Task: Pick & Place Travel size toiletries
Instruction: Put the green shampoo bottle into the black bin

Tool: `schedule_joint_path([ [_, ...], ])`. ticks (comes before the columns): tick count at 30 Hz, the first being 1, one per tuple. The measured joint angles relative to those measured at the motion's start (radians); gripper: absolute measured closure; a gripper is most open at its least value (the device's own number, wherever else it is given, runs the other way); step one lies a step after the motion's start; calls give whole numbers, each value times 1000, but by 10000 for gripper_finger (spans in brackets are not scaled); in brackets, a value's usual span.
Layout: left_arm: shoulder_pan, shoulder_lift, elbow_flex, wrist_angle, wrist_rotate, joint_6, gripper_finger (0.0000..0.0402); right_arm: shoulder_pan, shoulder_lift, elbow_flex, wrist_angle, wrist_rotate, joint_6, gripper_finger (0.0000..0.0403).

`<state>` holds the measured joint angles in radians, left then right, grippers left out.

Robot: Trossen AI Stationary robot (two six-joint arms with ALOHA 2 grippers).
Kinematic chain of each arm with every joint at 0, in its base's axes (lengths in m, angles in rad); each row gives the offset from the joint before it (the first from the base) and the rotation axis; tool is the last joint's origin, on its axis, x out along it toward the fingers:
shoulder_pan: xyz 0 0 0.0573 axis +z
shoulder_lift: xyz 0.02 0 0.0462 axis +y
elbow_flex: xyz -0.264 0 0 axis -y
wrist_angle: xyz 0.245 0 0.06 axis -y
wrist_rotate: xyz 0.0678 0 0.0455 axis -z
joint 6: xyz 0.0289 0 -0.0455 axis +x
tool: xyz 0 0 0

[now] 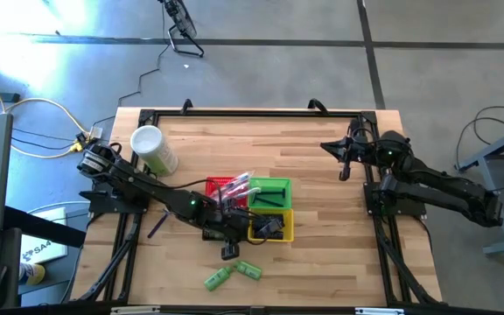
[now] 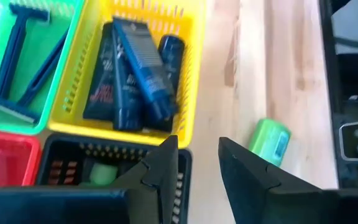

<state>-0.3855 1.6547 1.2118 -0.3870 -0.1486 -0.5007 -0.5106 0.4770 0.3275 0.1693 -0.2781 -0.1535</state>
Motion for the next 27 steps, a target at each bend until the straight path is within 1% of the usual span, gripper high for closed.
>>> schedule_joint_path([
  [6,0,0,0,59,0,1,289,0,0,0,21,-14,1,400],
  [10,0,0,0,58,-6,8,289,0,0,0,14,-23,32,400],
  [14,0,0,0,56,-41,8,289,0,0,0,14,-69,38,400],
  [17,0,0,0,56,-46,0,289,0,0,0,14,-95,38,400],
  [21,0,0,0,55,-46,-6,288,0,0,0,3,-99,37,400],
  [24,13,0,0,46,-40,-43,274,0,0,0,-9,-100,37,400],
  [27,35,0,0,8,-29,-73,243,0,0,0,-22,-116,43,400],
])
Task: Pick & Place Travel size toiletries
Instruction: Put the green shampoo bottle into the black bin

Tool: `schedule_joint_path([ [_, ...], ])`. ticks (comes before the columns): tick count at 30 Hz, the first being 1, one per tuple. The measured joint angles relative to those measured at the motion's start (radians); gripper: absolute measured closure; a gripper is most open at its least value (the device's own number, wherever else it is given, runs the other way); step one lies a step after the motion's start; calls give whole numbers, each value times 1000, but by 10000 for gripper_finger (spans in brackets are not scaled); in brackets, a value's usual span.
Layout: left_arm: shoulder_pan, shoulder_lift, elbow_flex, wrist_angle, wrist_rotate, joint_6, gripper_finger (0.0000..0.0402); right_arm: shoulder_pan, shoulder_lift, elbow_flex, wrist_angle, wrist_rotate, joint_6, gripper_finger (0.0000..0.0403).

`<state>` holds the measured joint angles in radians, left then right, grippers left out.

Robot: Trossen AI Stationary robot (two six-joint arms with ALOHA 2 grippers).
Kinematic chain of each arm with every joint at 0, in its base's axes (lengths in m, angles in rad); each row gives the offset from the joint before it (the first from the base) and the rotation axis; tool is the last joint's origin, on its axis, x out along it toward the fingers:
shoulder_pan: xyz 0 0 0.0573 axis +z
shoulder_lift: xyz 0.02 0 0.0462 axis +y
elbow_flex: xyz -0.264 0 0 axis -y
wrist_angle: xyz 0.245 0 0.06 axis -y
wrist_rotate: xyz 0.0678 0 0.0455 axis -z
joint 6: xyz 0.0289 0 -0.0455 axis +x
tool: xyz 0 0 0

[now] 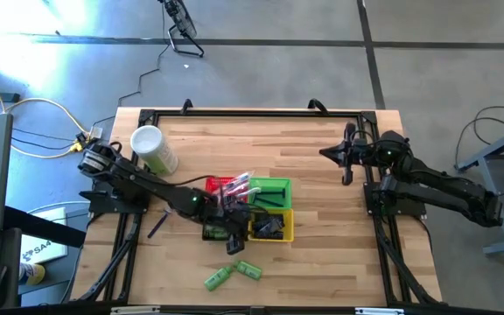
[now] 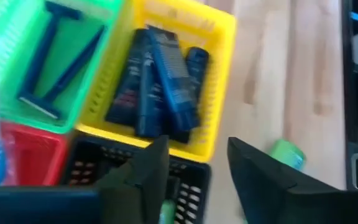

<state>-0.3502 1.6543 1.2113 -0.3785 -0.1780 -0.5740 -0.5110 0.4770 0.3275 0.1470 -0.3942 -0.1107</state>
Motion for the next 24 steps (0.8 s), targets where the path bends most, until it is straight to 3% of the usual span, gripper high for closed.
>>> schedule_joint_path([
  [5,20,0,0,41,48,79,182,0,0,0,-24,-25,2,400],
  [10,16,0,0,199,101,139,146,0,0,0,-46,-32,2,400],
  [17,10,0,0,454,144,88,146,0,0,0,-56,-31,2,400],
  [24,-35,0,0,505,22,123,165,0,0,0,-56,-33,4,400],
])
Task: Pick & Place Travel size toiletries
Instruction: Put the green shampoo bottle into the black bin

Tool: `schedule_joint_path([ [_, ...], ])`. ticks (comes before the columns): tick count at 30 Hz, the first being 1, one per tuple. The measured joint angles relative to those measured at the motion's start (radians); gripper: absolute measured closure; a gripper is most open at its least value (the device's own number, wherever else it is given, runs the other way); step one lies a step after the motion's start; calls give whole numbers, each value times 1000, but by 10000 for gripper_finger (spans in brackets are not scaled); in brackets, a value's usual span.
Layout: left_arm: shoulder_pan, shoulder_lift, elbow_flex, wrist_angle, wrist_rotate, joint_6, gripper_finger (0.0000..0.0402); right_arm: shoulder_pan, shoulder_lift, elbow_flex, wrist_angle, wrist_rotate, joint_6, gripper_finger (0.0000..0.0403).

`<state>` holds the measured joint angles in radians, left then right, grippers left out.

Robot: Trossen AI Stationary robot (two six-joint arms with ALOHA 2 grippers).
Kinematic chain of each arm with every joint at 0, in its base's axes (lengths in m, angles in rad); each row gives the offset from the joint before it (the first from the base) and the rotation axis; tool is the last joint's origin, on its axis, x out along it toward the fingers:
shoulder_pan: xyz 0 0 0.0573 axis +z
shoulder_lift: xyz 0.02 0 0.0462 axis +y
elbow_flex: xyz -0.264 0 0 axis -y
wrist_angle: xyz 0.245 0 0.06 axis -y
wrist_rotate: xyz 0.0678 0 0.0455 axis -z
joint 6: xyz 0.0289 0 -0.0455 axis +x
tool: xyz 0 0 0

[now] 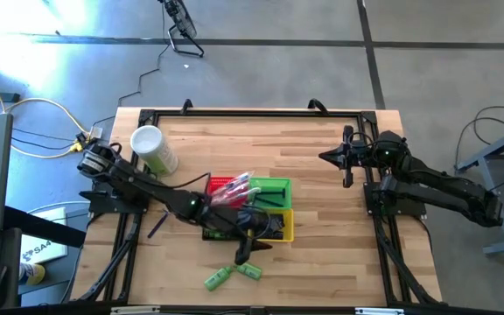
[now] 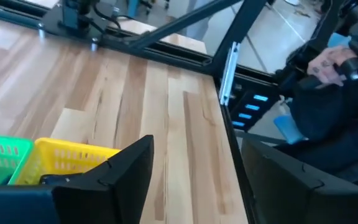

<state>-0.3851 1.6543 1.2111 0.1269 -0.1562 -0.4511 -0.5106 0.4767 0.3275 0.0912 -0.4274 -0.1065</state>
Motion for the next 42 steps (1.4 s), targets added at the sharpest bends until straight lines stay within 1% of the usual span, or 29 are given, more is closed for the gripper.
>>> schedule_joint_path([
  [4,-38,5,17,11,-56,-1,174,0,0,0,0,-1,3,400],
  [6,-55,34,63,13,-73,3,177,0,0,0,0,-1,5,400],
  [9,-84,89,154,-53,-85,66,183,0,0,0,2,-1,5,400],
  [13,-102,161,282,-260,-86,106,188,0,0,0,1,-2,9,400],
  [15,-101,185,324,-374,-85,86,188,0,0,0,-1,-1,9,400],
  [17,-106,212,359,-435,-80,37,188,0,0,0,-4,-1,9,400],
  [20,-106,231,367,-511,-60,-21,188,0,0,0,-8,-1,8,400],
  [22,-107,245,369,-524,-31,-40,188,0,0,0,-13,-2,9,400],
  [24,-107,246,367,-582,-23,-63,188,0,0,0,-12,0,8,400],
  [26,-107,262,372,-589,2,-95,188,0,0,0,-13,0,8,400],
  [28,-112,268,366,-640,18,-106,188,0,0,0,-12,0,6,400],
  [30,-116,293,371,-612,22,-109,188,0,0,0,-13,0,6,400],
  [32,-130,307,367,-640,24,-105,188,0,0,0,-13,0,6,400],
  [34,-136,330,368,-622,38,-106,188,0,0,0,-13,1,6,400],
  [42,-158,388,369,-628,69,-166,188,0,0,0,-12,6,6,400],
])
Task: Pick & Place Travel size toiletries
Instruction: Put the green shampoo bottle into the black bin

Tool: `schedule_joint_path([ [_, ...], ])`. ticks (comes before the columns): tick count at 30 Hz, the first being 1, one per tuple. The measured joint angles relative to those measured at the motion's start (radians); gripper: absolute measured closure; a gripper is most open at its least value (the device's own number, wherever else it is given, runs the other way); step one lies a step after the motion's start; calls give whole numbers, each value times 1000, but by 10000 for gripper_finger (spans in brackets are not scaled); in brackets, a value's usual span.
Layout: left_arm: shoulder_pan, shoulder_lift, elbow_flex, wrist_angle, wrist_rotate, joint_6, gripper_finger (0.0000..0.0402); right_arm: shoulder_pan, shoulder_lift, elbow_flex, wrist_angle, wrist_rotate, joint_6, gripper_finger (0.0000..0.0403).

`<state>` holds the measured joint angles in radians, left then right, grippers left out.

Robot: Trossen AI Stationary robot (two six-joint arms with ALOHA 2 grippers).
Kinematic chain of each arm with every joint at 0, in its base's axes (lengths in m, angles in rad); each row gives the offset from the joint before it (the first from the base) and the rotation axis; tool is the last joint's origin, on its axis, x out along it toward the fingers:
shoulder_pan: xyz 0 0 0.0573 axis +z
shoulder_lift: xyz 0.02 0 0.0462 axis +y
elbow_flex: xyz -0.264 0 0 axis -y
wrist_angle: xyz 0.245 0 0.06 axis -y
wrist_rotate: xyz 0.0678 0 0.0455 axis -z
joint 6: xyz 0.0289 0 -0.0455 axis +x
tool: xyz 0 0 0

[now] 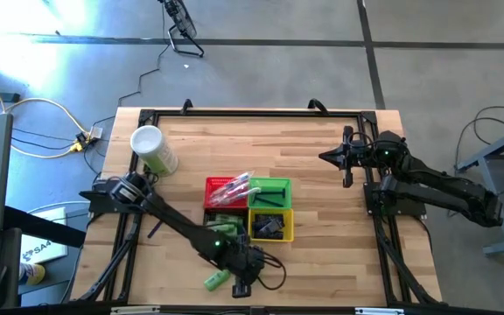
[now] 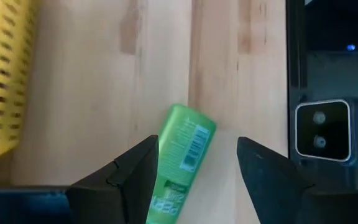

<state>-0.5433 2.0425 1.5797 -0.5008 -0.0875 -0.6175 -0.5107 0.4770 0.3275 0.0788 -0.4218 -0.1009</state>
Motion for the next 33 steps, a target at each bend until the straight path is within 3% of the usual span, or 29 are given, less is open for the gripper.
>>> schedule_joint_path([
  [13,-8,12,-1,-110,-1,-42,188,0,0,0,0,0,0,400],
  [33,-9,88,0,-92,18,-18,188,0,0,0,2,0,0,400],
])
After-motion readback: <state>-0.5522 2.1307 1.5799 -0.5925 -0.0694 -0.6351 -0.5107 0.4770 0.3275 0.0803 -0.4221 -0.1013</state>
